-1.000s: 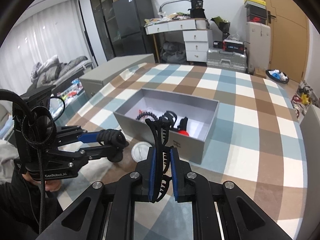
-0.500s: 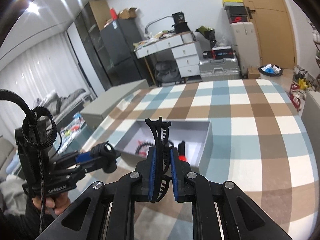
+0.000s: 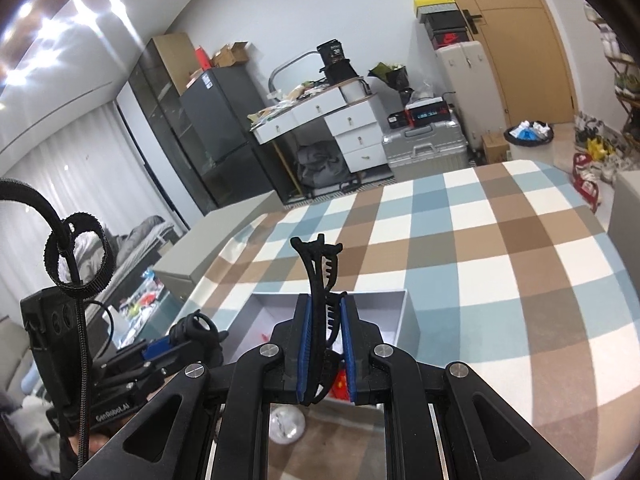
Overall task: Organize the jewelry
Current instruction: 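Lower both held items into the grey box and open both grippers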
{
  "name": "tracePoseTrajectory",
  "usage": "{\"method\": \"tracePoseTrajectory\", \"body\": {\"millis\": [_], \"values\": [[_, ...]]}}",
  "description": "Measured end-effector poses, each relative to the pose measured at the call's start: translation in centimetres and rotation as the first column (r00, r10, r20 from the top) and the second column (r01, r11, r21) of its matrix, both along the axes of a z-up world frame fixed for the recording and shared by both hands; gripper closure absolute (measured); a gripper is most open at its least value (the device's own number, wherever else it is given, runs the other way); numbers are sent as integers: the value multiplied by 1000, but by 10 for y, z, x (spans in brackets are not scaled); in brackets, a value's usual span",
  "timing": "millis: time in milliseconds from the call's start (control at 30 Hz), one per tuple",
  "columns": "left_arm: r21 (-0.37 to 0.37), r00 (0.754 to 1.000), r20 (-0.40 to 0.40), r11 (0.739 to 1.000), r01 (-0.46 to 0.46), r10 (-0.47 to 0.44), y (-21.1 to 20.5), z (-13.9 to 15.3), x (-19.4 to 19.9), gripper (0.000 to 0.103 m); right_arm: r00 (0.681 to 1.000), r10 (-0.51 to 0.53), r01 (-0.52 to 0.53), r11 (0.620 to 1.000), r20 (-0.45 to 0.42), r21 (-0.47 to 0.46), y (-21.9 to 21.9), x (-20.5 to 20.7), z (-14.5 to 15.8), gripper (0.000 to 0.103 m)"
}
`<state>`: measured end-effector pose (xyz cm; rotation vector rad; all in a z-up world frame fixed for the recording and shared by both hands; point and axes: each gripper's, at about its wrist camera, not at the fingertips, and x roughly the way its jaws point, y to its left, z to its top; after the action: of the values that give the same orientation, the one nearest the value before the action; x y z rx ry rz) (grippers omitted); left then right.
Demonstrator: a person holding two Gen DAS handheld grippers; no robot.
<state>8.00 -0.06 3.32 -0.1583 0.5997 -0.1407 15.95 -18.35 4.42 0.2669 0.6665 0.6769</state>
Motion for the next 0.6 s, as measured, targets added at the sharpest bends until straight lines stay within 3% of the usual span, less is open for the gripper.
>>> {"method": "tracePoseTrajectory", "body": {"millis": [600], "values": [[46,999,-41,999,-25,27,-10,-8,22,73,999,-22,21,999,-35,-34,6,6,-18,90]]}}
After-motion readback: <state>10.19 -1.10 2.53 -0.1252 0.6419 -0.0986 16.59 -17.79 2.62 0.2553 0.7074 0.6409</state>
